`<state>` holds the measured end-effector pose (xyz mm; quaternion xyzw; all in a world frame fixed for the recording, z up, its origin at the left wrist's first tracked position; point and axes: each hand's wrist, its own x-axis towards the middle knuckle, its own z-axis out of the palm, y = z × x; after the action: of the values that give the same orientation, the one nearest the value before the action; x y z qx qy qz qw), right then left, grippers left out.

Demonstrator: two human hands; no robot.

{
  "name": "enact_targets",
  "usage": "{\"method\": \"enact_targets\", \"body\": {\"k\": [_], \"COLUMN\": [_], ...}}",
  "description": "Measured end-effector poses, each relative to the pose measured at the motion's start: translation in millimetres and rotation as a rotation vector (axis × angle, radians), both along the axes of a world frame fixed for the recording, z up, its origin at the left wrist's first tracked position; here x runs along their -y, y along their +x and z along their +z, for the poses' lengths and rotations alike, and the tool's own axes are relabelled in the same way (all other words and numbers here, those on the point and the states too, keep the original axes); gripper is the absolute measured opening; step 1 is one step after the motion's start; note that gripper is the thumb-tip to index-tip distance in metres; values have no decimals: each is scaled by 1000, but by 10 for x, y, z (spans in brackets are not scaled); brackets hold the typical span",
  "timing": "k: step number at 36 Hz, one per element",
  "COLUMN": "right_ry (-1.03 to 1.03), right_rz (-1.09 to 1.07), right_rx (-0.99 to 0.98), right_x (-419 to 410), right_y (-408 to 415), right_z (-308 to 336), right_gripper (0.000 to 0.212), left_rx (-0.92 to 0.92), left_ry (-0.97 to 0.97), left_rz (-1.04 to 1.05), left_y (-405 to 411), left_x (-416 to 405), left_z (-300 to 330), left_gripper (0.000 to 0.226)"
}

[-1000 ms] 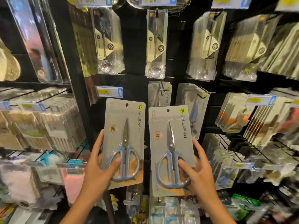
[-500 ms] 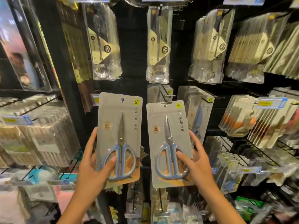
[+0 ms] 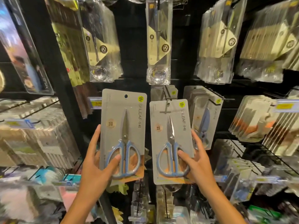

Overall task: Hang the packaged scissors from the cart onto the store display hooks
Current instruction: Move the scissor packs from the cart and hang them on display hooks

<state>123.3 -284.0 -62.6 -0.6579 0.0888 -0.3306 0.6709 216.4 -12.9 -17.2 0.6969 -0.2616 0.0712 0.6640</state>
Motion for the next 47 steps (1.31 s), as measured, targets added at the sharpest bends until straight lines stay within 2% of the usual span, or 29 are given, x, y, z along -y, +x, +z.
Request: {"method": "enact_targets", "body": {"k": [11,20,36,43,47], "right_ry": [-148,-435,-525,-609,-605], "right_rz": [4,-139,-229,-351,-273], "right_rx": [1,-168,-394,-305,-227], "right_x": [124,271,703,553,450], "right_y": [201,605,1560,1455,1298], "right_z": [-146,-336,-315,-335,-448], "right_gripper": [81,77,80,79,76], "left_rx": [30,58,115,113,118], "left_ry": [-19,-22,-69,-86,-79], "left_rz": [11,48,45,36,35], "left_y": [102,125,194,204,206], "left_x": [143,291,334,308,315], "left_z": [63,115,135,133,144], "left_gripper": [92,93,93,93,93]}}
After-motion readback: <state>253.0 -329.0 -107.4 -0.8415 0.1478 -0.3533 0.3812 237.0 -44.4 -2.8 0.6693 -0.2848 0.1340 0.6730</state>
